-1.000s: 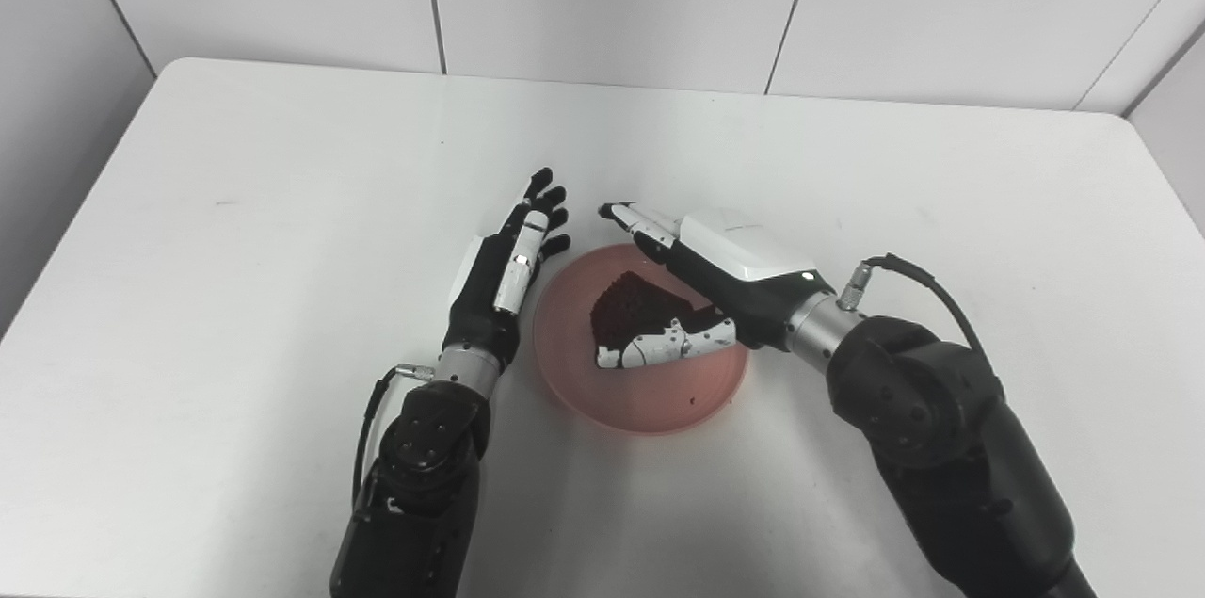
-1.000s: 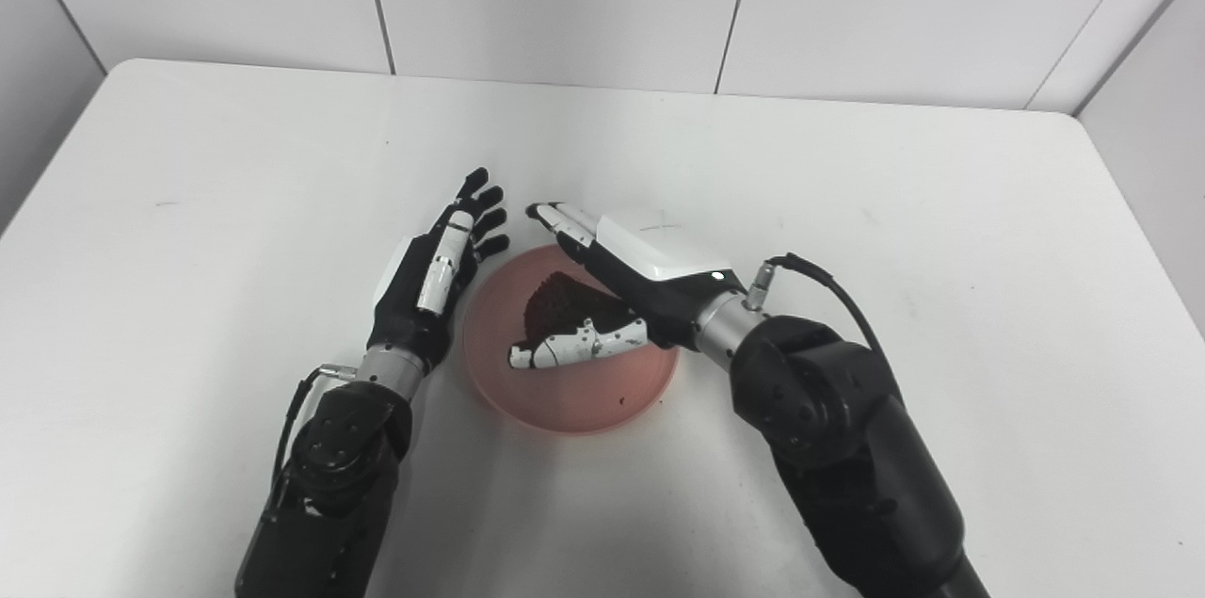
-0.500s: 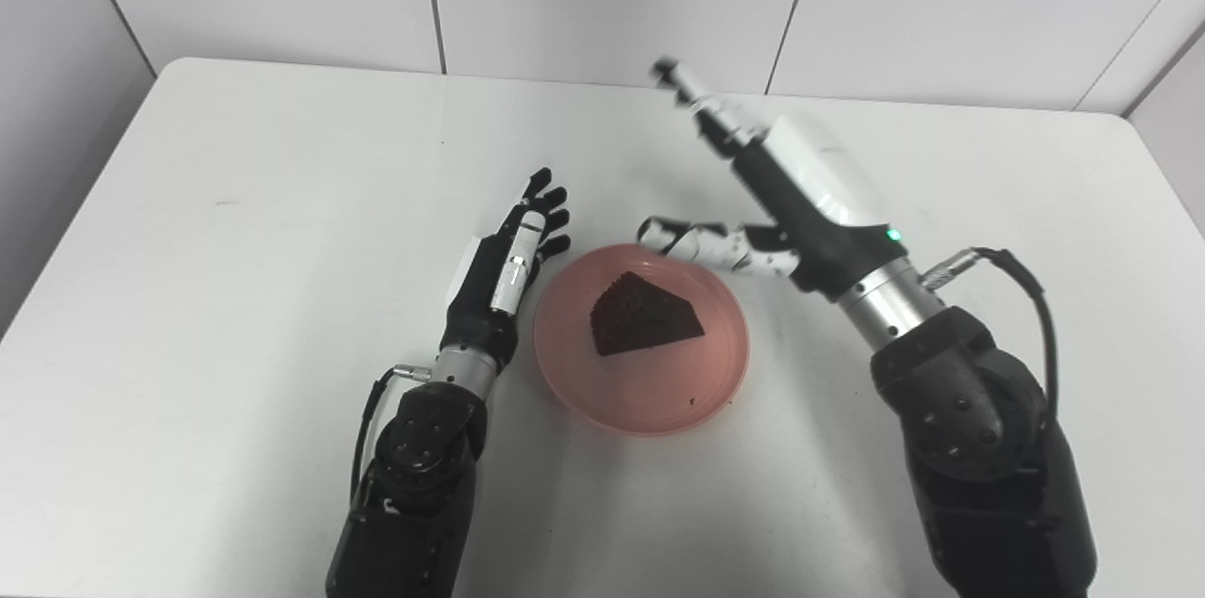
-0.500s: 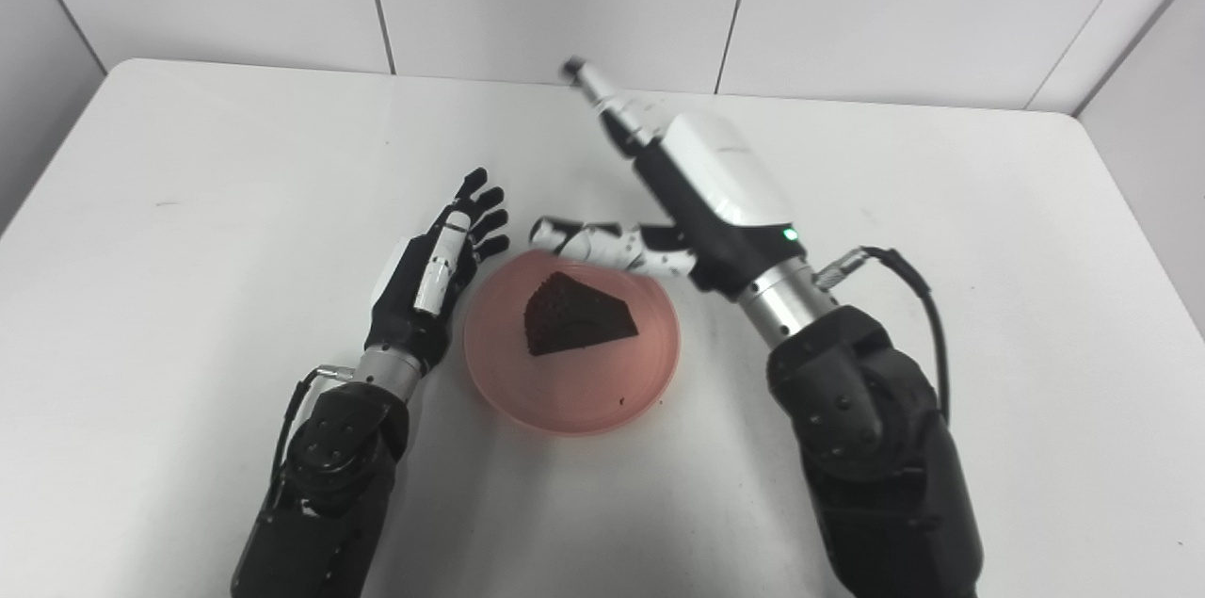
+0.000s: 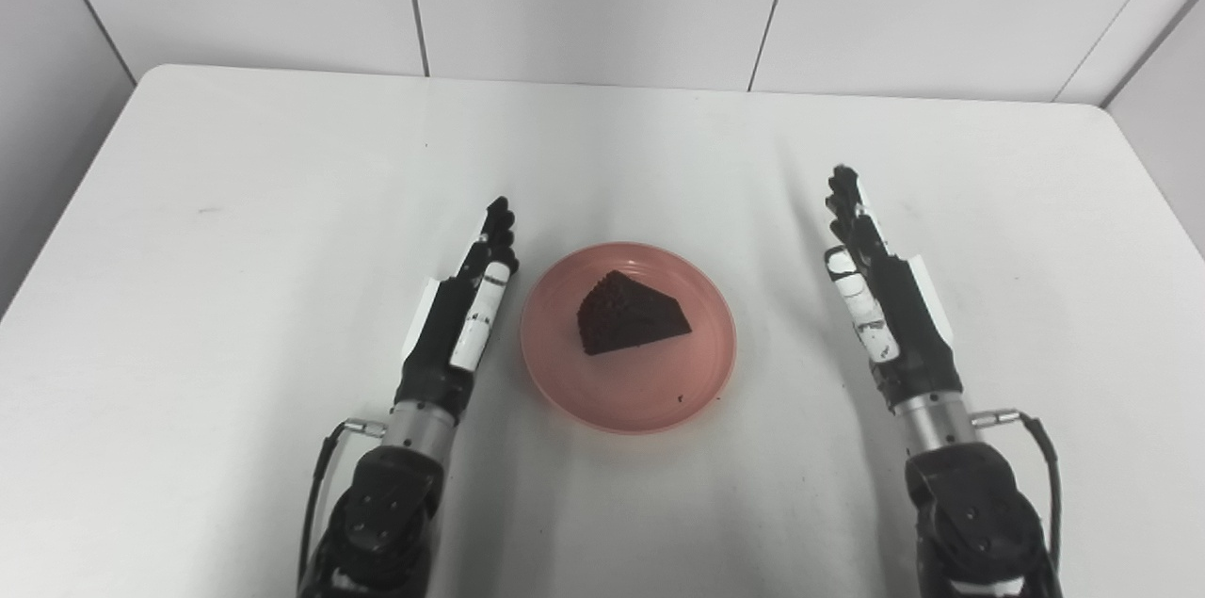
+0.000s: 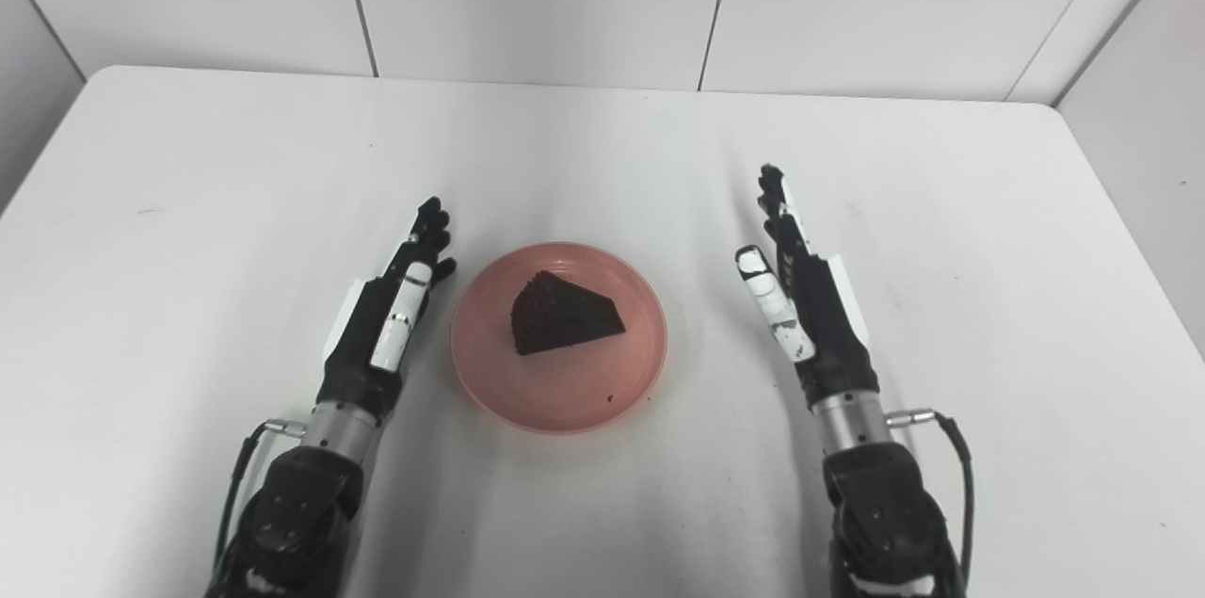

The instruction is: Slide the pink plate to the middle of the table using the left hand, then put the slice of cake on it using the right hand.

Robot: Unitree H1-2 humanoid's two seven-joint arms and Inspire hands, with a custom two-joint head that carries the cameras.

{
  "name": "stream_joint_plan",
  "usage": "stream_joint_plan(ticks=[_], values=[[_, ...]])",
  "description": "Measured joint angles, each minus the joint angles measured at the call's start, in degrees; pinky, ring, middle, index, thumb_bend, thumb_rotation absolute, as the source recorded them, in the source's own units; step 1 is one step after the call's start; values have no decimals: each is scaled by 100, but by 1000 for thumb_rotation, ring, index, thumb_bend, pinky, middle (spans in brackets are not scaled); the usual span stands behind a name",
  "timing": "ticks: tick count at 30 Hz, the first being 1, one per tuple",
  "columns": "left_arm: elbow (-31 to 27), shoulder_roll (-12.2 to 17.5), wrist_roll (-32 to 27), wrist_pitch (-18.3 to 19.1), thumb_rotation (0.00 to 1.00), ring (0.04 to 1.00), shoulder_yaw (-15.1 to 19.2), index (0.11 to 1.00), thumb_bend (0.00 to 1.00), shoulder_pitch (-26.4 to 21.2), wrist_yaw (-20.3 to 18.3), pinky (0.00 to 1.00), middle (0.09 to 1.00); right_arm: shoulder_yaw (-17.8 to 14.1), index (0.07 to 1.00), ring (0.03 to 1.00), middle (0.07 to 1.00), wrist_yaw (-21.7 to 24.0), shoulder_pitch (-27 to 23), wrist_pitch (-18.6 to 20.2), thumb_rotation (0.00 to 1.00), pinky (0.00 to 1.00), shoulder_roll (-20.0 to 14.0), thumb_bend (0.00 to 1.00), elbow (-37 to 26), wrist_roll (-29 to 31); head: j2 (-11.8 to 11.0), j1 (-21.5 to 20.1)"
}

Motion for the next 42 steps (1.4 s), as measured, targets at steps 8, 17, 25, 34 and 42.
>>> stream_joint_plan(ticks=[8,17,25,34,42], values=[[-330,71,-156,110,1000,1000,51,1000,405,336,-116,1000,1000,187,1000,1000,1000,-16,103,166,1000,1000,122,264,58,350,-79,-18],[-154,192,-252,-108,1000,1000,81,993,420,302,-268,989,1000,238,1000,1000,1000,-56,133,161,1000,1000,119,244,259,415,-114,44],[-130,193,-376,-101,1000,1000,123,991,418,275,-351,989,1000,322,992,995,996,-58,133,390,1000,999,42,235,247,335,-88,18],[-123,220,-377,-62,1000,994,130,983,423,242,-432,980,998,378,971,979,978,-65,132,453,1000,982,-38,251,214,198,-123,53],[-125,231,-377,-34,1000,993,131,983,420,231,-465,980,995,394,974,968,972,-56,135,614,1000,987,-42,292,130,224,-132,61]])
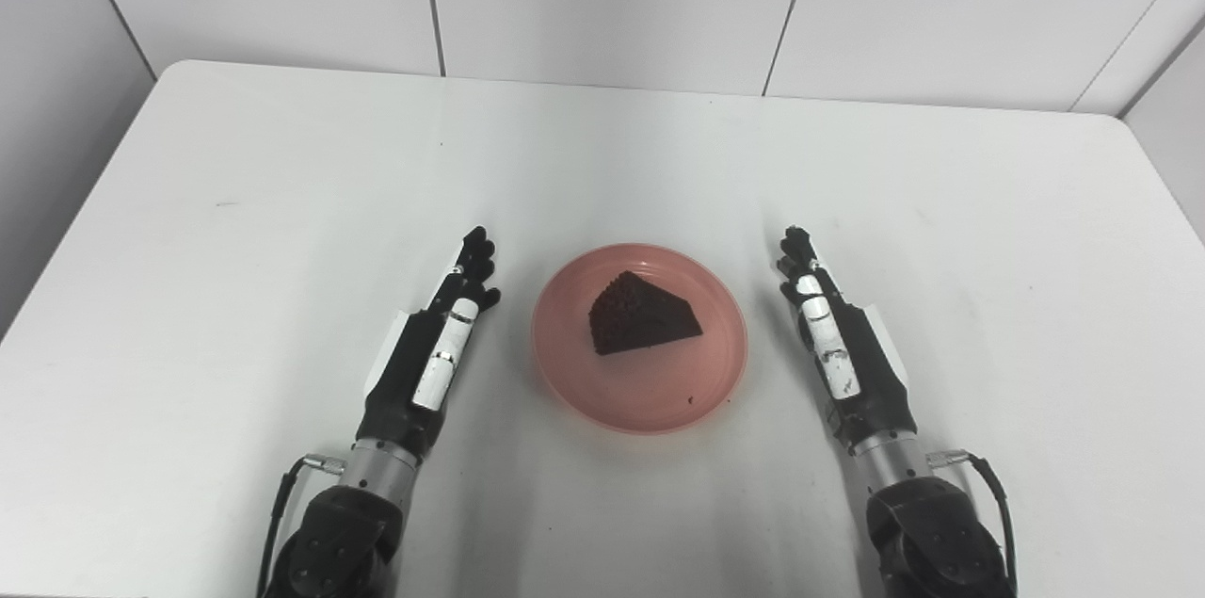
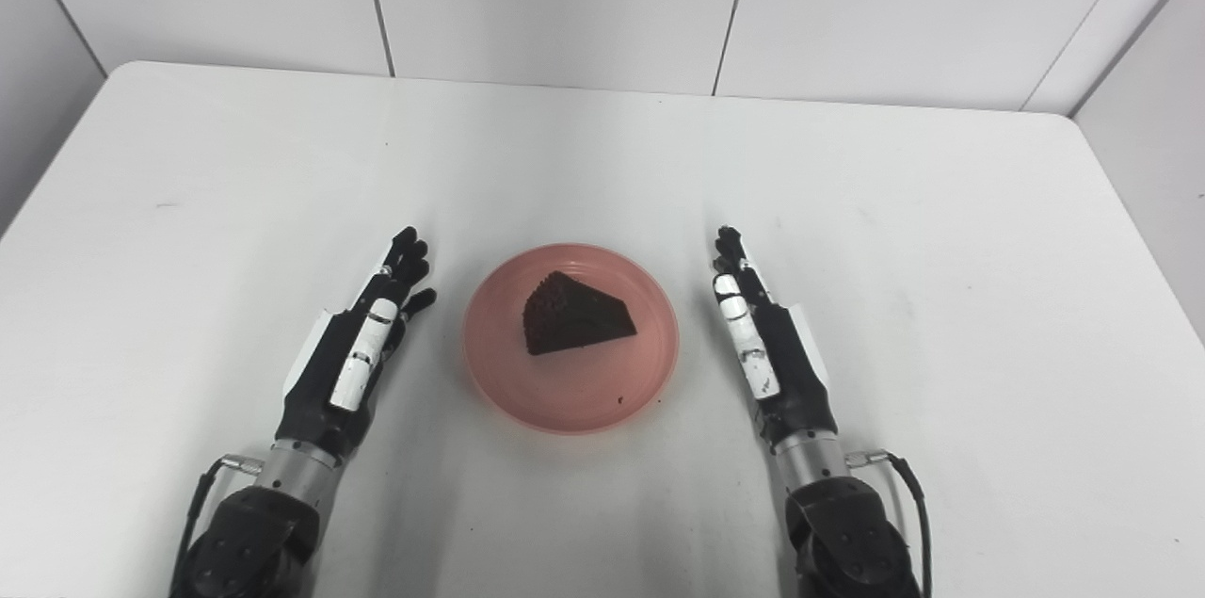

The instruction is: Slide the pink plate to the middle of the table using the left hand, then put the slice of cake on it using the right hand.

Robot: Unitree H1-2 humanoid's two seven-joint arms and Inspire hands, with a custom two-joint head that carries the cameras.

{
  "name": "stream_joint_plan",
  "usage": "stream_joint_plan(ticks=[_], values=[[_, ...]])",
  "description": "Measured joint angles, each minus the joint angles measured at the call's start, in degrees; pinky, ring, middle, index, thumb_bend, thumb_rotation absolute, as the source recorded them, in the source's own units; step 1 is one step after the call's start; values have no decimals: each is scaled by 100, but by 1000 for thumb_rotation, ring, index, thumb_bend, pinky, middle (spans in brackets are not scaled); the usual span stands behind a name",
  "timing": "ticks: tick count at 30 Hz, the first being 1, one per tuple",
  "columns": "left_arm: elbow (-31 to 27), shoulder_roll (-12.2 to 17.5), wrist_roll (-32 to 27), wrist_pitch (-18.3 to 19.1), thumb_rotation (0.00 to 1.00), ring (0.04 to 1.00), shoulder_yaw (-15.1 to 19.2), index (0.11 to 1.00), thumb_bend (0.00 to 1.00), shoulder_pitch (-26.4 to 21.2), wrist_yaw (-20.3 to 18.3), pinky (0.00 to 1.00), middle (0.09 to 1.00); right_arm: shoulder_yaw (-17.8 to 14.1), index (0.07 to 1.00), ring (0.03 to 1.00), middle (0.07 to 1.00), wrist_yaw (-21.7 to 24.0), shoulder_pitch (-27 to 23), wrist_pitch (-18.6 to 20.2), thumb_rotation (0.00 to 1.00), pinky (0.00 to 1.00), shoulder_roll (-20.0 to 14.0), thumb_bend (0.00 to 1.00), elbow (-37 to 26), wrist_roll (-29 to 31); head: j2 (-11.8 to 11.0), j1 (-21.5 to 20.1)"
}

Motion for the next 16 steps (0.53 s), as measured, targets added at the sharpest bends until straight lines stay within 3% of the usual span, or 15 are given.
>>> stream_joint_plan(ticks=[16], values=[[-32,-5,1,64,1000,978,-7,972,412,1,1,967,990,22,978,961,966,5,36,54,1000,981,-3,287,-61,39,18,53]])
